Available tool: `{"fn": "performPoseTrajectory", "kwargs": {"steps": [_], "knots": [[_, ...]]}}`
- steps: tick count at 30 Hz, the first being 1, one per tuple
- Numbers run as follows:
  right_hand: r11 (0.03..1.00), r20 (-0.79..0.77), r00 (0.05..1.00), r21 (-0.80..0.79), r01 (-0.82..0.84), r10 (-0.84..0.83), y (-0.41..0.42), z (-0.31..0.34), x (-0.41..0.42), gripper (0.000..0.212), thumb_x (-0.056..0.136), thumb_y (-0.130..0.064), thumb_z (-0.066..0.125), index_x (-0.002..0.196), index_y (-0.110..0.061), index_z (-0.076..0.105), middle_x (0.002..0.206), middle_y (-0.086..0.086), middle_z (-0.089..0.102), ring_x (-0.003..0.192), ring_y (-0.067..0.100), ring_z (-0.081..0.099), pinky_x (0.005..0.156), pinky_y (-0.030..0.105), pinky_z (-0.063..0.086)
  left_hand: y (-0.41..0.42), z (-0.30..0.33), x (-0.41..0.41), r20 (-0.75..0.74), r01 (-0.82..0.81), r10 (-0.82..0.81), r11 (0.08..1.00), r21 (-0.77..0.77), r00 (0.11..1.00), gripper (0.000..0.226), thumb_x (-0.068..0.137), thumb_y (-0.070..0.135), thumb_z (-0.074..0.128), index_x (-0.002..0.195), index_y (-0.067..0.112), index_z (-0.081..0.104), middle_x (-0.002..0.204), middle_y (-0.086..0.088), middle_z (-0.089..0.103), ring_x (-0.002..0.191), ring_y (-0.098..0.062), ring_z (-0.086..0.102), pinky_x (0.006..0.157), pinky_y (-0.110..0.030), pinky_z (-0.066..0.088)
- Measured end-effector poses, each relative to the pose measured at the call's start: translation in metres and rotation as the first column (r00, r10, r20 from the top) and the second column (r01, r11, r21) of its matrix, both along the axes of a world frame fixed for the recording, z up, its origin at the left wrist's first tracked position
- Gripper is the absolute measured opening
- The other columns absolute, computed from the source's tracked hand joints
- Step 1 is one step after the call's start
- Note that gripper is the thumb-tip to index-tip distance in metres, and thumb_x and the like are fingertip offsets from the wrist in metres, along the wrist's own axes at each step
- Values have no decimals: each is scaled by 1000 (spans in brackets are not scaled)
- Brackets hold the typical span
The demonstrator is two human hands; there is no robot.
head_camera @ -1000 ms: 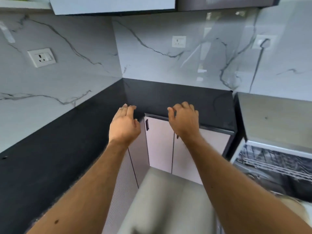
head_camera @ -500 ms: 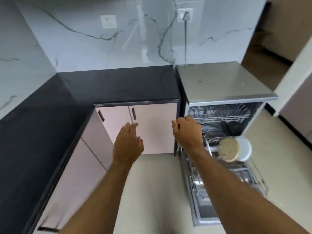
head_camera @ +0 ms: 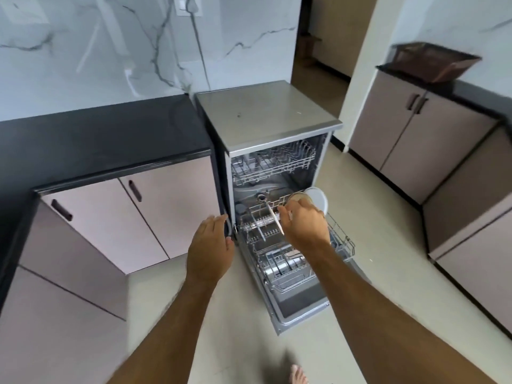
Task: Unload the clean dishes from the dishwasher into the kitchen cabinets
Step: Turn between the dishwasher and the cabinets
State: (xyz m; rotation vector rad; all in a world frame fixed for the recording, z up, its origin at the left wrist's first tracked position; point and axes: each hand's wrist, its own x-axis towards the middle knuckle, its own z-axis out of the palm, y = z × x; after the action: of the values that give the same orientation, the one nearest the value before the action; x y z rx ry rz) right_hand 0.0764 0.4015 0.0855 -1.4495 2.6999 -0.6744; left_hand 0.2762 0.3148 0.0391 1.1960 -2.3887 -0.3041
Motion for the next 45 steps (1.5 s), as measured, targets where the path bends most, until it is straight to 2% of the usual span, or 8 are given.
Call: {"fn": "performPoseTrajectory", "kwargs": {"steps": [4,7,15,26,31,34,39,45], "knots": [[997,27,998,48,56,-58,17,-1,-28,43,103,-48,38,109,-16,65,106,6,64,70,19,55,81,39,56,0,-5,-29,28,103,-103,995,2,994,53,83,15,65,135,9,54,130,-12,61,127,-30,53,105,-41,47],[993,38,995,72,90,-93,20,-7,-54,44,102,-50,38,113,-17,65,108,5,63,73,19,61,73,32,55,-7,-13,-52,63,155,-156,988,9,986,54,84,18,65,136,9,52,130,-10,61,125,-28,54,105,-39,47],[985,89,993,160,66,-81,-4,-36,-133,45,102,-52,37,111,-18,65,105,1,65,72,12,64,64,24,52,-27,-44,-121,122,168,-178,982,84,976,54,91,23,59,142,13,47,136,-6,57,130,-22,49,109,-34,43],[975,119,992,211,-65,40,-58,-66,-212,43,103,-47,38,117,-16,63,115,5,65,92,21,67,76,36,59,-66,-59,-188,170,26,-61,980,200,984,53,92,25,58,142,18,45,140,-1,55,131,-20,49,108,-37,45],[968,116,988,220,-121,97,-80,-75,-229,41,102,-44,39,117,-14,63,111,7,65,89,18,61,77,32,57,-80,-62,-193,244,10,-47,989,151,969,58,95,29,52,149,17,37,152,-4,43,143,-21,34,118,-34,26],[970,167,982,212,-120,85,-98,-73,-231,40,102,-44,41,121,-14,61,114,6,63,92,20,61,79,36,56,-96,-58,-192,244,-15,-21,989,146,970,62,98,37,47,154,16,28,159,-4,31,148,-21,23,119,-33,17],[973,210,967,150,-176,143,-139,-60,-208,46,100,-47,39,124,-13,60,121,7,62,110,24,60,91,42,54,-137,-33,-179,221,-34,18,997,68,975,64,99,38,48,154,13,27,159,-5,29,149,-22,22,120,-35,16],[951,207,928,-31,-309,309,-221,-11,-144,33,103,-37,45,118,-14,64,118,5,63,108,22,58,88,32,46,-217,36,-124,179,-117,144,981,-153,973,64,93,28,58,149,8,36,153,-10,40,144,-28,32,120,-41,25]]}}
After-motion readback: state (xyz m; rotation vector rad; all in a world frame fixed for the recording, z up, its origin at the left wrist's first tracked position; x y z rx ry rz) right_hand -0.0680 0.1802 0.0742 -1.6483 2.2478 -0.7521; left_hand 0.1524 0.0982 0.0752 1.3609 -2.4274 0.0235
